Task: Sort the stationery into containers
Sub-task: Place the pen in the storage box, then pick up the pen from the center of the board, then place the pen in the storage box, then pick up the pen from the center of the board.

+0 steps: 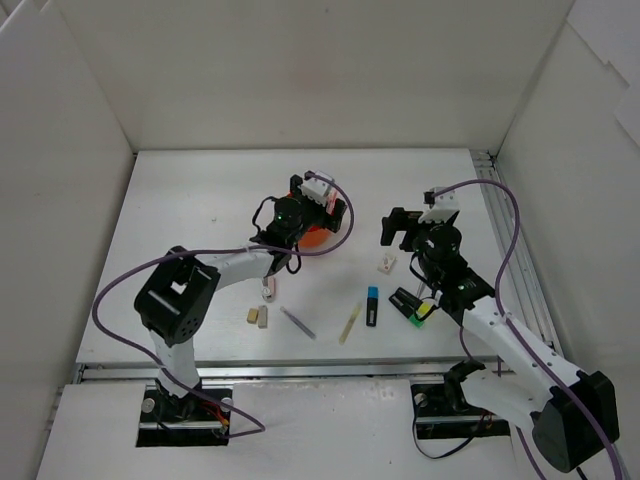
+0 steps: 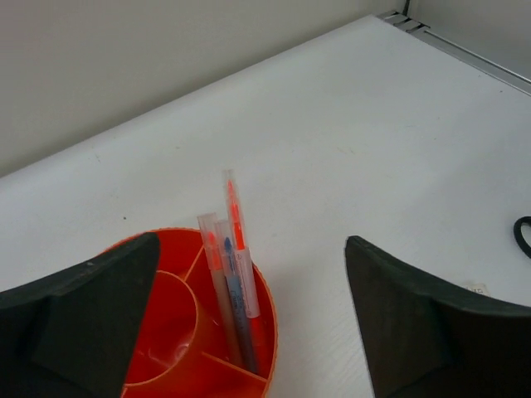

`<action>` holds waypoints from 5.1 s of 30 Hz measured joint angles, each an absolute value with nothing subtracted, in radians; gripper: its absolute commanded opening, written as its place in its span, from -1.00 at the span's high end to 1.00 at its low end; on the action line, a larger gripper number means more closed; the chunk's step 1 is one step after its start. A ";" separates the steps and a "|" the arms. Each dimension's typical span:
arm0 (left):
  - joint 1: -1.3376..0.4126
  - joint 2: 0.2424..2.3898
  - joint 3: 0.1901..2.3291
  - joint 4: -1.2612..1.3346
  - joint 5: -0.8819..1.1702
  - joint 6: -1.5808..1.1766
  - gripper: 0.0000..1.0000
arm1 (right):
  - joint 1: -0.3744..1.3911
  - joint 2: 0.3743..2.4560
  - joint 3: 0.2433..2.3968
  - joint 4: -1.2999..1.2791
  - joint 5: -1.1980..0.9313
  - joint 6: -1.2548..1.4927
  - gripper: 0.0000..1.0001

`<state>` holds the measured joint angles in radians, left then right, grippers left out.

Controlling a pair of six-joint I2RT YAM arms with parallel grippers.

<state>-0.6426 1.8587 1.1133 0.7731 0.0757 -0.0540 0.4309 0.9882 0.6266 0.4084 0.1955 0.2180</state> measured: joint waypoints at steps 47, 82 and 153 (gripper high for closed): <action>-0.677 0.685 0.555 -0.311 -0.247 -0.667 -0.99 | 0.951 1.555 0.780 -0.101 0.223 0.862 -0.04; -0.682 0.705 0.533 -0.373 -0.163 -0.696 -0.99 | 0.653 1.778 0.978 1.091 0.293 0.130 1.00; -0.863 1.724 1.072 -0.511 -0.065 -1.084 0.05 | 0.780 0.728 0.515 0.283 1.026 0.397 -0.96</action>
<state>-0.8627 1.7245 1.0721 -0.5110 -0.0647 -1.0843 0.7795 0.7280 0.5152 0.2829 1.0256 0.3969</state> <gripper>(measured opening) 0.551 0.979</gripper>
